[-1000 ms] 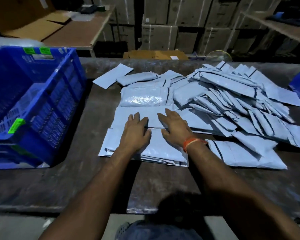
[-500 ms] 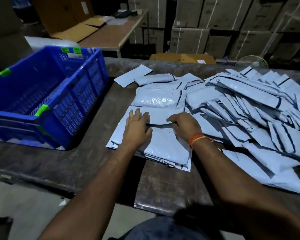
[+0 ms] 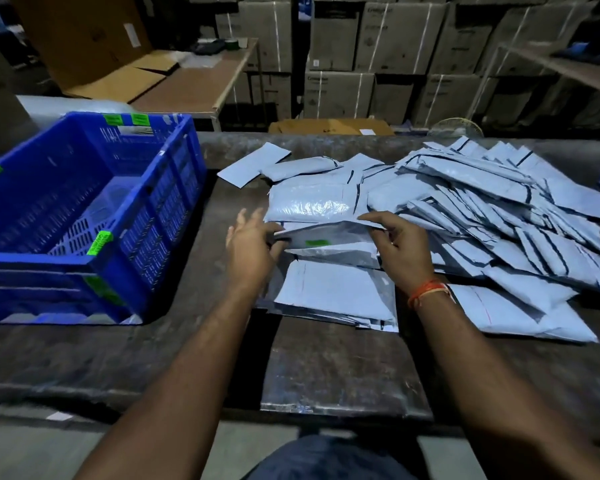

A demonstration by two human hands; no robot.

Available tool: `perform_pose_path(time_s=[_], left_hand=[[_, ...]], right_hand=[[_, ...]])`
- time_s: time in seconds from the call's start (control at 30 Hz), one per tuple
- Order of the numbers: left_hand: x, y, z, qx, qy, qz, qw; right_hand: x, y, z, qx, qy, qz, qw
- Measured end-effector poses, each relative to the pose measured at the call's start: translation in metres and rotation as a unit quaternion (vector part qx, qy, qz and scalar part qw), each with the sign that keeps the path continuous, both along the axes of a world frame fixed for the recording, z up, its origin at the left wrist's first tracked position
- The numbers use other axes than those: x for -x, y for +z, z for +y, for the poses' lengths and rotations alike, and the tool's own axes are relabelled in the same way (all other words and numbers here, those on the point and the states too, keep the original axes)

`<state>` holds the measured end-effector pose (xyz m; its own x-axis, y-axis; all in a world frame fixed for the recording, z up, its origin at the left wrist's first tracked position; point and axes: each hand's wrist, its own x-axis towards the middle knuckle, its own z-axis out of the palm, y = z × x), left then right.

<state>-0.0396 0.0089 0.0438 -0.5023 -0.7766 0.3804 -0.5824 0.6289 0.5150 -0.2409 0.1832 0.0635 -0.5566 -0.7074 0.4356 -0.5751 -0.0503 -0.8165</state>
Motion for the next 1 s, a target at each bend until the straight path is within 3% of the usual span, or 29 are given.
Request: perform_pose_path(time_s=[0.1,0.2,0.37,0.5,0.77,1.0], left_hand=[[-0.013,0.007,-0.002,-0.098,-0.033,0.137,0.985],[-0.026,0.013,-0.004,-0.231,-0.073,0.25,0.938],[-0.044,0.023,-0.005,-0.237,-0.113,0.323,0.909],[-0.053,0.025,-0.004,-0.211,-0.1,0.318,0.919],[-0.079,-0.016,0.032,-0.173,-0.035,0.209,0.962],[-0.082,-0.042,0.073,-0.188,-0.026,0.166,0.968]], right_hand=[[-0.011,-0.002,0.006,0.05,-0.031,-0.096,0.994],[-0.022,-0.002,0.01,0.106,-0.063,-0.154,0.98],[-0.043,0.002,0.015,0.129,-0.112,-0.124,0.977],[-0.06,0.005,0.018,0.122,-0.142,-0.114,0.976],[-0.083,-0.039,0.052,-0.015,-0.239,-0.097,0.966],[-0.088,-0.074,0.092,-0.055,-0.224,-0.157,0.96]])
